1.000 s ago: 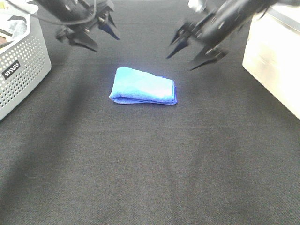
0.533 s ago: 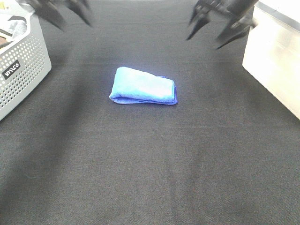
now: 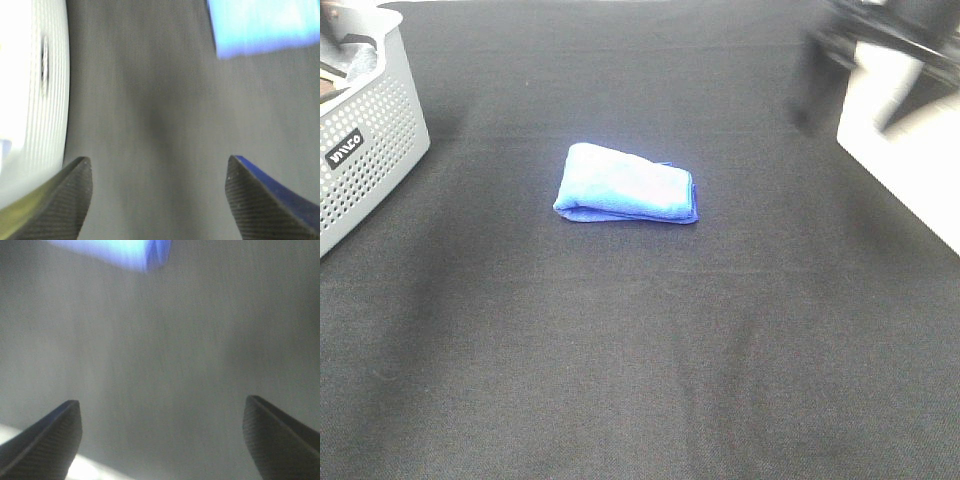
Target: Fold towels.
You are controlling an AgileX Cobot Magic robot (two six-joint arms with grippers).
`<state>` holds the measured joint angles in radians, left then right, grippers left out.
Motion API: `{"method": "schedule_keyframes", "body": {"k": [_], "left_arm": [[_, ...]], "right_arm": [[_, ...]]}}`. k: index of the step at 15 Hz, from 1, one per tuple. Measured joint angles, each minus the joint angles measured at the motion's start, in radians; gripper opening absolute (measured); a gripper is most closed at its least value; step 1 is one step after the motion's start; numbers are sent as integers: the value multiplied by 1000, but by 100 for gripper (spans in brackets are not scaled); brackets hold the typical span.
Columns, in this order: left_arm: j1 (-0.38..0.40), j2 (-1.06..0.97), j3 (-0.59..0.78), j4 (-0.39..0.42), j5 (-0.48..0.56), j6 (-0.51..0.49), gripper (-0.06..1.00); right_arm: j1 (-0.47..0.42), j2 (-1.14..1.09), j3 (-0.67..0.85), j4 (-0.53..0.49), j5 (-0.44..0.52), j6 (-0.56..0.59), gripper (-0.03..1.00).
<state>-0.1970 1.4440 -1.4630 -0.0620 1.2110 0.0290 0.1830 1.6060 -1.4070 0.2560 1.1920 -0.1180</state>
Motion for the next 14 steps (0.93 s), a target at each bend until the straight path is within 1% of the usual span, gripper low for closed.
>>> {"method": "schedule_keyframes", "body": {"k": [1,2,6,10,13,14], "left_arm": [[0,-107,91,0,1,-2,71],[0,-253,219,0,4,-2,71],[0,-660,479,1,7,-2,71],[0,-1055,687,0,10,43,71],[0,-1287,805,-17,6,50,71],[0,-1334,844,-32,-13,55,71]], "right_arm": [[0,-80,88,-12,-24,0,82],[0,-207,228,-30,-57,0,82],[0,-547,528,-77,-80,0,82],[0,-888,739,-87,-87,0,82],[0,-1146,831,-141,-87,1,82],[0,-1217,852,-161,-87,1,82]]}}
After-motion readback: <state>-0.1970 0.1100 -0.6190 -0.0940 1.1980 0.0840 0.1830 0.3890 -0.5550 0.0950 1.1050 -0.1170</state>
